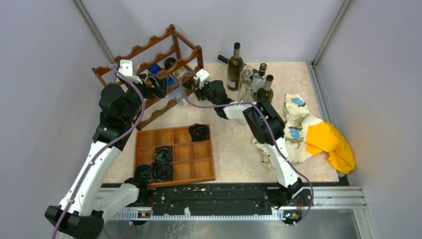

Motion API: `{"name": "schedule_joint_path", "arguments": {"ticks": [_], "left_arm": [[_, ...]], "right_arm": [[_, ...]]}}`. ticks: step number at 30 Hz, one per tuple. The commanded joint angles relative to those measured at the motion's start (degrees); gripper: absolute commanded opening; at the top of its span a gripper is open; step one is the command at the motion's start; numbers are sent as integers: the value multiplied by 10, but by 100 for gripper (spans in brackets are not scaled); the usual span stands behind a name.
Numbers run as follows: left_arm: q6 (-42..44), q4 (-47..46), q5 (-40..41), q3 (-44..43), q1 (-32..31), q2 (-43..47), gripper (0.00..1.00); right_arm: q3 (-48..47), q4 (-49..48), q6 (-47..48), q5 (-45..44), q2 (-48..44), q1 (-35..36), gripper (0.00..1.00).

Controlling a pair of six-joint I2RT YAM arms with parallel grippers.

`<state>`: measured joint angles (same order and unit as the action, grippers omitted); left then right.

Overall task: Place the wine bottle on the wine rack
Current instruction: Place the wine bottle in the wine rack.

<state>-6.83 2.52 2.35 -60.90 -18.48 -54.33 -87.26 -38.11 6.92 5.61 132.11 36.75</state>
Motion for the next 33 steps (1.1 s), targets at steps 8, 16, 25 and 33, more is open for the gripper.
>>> {"name": "schedule_joint_path", "arguments": {"ticks": [8,16,25,33], "left_arm": [[-16,-11,-12,14,4,21,98],[-24,-4,-14,14,4,29,98],[-30,-3,-15,13,4,32,98],[-34,0,-18,11,4,33,98]], "right_arm": [[19,4,14,-18,-34,4,40],[-13,26,19,-15,-15,4,38],[-24,62,22,-7,-16,6,37],[-69,105,23,1,5,5,28]]}}
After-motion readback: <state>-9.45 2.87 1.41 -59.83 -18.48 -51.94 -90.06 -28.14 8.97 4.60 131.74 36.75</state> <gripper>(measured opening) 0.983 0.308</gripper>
